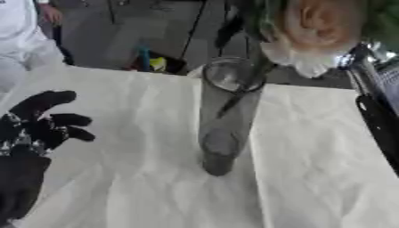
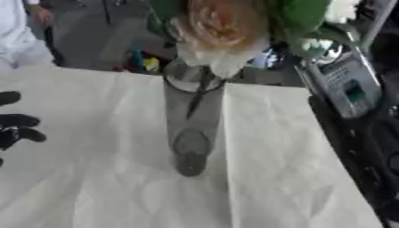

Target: Arrange flowers into the vase.

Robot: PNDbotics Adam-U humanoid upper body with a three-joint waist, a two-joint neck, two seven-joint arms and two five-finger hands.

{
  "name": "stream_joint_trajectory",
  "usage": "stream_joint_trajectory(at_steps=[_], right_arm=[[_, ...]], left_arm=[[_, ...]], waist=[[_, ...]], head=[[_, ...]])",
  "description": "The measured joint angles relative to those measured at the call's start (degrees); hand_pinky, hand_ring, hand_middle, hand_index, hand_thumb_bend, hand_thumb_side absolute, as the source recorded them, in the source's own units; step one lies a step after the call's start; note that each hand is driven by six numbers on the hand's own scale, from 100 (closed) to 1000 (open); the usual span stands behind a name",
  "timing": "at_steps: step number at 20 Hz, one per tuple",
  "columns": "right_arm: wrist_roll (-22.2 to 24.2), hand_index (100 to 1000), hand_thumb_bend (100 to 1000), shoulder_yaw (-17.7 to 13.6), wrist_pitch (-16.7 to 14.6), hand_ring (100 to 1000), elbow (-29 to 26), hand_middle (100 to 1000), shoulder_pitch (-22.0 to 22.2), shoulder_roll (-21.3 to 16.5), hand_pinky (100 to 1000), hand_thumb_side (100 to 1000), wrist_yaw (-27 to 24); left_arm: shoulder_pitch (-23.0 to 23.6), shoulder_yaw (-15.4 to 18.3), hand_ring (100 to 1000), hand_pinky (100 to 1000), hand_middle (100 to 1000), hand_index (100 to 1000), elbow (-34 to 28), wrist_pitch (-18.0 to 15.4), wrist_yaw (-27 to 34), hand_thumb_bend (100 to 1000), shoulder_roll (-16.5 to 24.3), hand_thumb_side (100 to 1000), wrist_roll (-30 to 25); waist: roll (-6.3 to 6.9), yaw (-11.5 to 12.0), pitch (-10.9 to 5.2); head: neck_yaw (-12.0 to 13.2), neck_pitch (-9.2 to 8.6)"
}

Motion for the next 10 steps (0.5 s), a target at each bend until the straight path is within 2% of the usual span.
stream_joint_trajectory(at_steps=[10], right_arm=[[-0.49, 899, 263, 1.04, -0.75, 850, 5.55, 765, -2.26, -0.43, 986, 1000, 0.56]], left_arm=[[-0.02, -0.29, 728, 644, 826, 891, 0.0, 0.3, -0.1, 158, 0.0, 1000, -0.19]], waist=[[-0.53, 0.19, 0.0]], head=[[-0.47, -0.04]])
